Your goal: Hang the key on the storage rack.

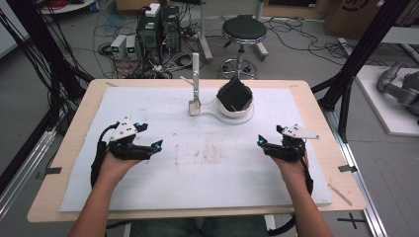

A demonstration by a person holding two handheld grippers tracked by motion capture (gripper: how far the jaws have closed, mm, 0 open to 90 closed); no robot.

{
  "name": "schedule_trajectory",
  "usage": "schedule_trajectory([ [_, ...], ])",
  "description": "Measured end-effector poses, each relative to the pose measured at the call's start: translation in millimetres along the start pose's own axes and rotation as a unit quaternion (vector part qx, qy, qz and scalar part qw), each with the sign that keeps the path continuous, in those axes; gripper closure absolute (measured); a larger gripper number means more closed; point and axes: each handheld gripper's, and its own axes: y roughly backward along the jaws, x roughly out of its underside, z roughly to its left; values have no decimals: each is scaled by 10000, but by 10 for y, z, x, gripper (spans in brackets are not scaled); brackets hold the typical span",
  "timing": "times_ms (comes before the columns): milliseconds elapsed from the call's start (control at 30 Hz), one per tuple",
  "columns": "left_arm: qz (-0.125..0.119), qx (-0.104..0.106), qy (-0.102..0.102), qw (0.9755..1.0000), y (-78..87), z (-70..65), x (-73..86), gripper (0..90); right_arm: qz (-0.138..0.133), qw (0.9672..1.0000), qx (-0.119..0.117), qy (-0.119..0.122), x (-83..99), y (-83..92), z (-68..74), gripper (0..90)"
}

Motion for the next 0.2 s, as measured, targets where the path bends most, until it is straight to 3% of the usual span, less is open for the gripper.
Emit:
schedule_trajectory([
  [200,19,-17,0,10000,15,12,7,189,28,10000,-6,-30,-3,-4,7,203],
])
